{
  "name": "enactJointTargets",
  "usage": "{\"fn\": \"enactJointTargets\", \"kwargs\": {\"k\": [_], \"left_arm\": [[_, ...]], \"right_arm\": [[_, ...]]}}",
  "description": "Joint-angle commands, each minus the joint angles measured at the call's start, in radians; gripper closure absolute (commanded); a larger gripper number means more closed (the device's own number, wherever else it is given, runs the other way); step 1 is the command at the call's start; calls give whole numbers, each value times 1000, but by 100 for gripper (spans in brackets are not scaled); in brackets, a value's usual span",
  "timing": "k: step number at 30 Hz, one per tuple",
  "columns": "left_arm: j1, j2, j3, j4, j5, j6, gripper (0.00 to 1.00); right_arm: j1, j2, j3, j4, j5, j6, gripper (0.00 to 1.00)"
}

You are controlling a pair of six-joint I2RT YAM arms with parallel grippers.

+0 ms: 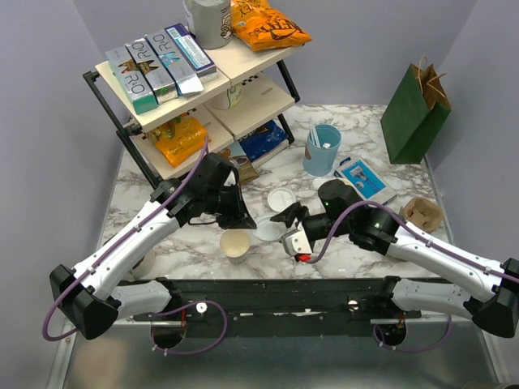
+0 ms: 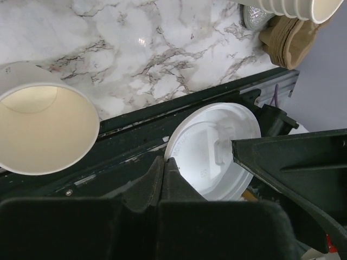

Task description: Pack the takeout coffee

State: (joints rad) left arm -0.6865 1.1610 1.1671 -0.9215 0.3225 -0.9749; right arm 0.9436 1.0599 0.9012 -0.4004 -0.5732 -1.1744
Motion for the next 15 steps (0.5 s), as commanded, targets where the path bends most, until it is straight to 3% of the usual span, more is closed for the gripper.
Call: {"fn": "enactJointTargets", "kwargs": {"k": [1,2,5,11,14,15], "left_arm": [[7,-20,-7,7,43,-19,100],[7,-21,-9,6,43,-21,100],[8,-27,-9,12,49,-5,100],[18,-55,-17,41,55,5,100],[22,-70,-18,33,12,21,59],[22,-76,-20,26,0,24,29]], "right_arm": [[7,-9,-21,93,10,42,36],[7,-12,-25,101,13,48,48],[9,-8,-25,107,18,73,66],[9,-5,-15,106,15,133,78],[9,-17,-13,126,13,206,79],[8,-17,-15,136,3,237,79]]}}
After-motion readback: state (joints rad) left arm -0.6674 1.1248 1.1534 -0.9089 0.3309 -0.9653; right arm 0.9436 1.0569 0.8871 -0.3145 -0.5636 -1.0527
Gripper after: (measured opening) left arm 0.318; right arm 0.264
